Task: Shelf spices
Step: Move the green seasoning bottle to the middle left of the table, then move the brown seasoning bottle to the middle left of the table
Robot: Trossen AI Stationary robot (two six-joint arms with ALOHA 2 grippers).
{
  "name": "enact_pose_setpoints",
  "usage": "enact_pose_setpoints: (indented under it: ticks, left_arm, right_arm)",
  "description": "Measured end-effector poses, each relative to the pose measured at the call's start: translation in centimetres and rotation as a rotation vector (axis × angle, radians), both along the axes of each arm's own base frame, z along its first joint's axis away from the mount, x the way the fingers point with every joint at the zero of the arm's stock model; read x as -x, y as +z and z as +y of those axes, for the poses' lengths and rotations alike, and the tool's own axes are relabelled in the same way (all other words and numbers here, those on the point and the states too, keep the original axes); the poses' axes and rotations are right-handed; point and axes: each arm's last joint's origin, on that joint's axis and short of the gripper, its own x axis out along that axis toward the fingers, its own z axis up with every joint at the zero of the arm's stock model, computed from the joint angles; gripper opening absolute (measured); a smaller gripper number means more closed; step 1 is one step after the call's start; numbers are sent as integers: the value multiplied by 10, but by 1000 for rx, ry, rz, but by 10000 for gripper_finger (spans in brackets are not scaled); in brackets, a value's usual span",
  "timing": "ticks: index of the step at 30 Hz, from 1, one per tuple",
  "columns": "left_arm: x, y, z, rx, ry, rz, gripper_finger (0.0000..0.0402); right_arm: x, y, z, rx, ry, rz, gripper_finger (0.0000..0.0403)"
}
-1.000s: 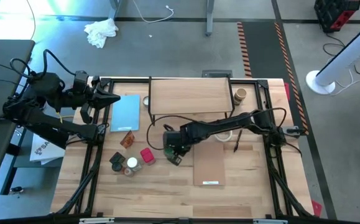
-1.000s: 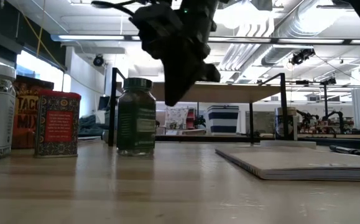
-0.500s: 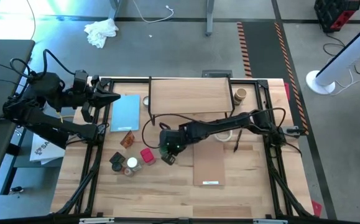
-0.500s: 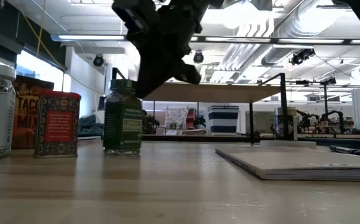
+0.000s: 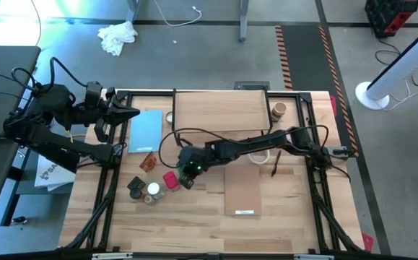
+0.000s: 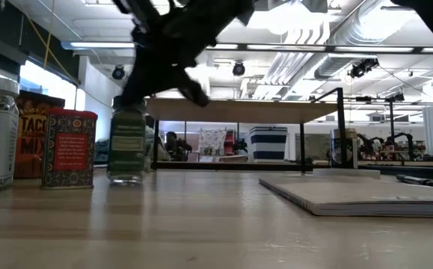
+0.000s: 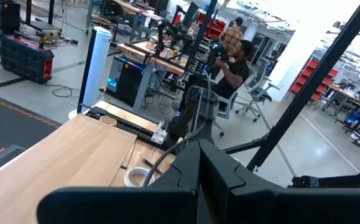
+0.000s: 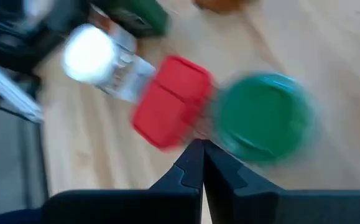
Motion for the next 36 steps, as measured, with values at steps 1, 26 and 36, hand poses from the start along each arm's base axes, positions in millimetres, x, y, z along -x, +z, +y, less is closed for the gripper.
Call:
enact_pose_setpoints:
  ticks: [1, 26, 36]
  left_arm:
    - [0, 0, 0, 0, -1, 2, 0]
    - [-2, -5, -1, -61, -46, 59, 0]
    - [-21, -8, -4, -129, -80, 100, 0]
  right_arm:
    - [-2, -1, 0, -14, 10, -17, 0]
    - [161, 83, -32, 144, -111, 512, 0]
    - [303, 129, -92, 102, -829, 358, 0]
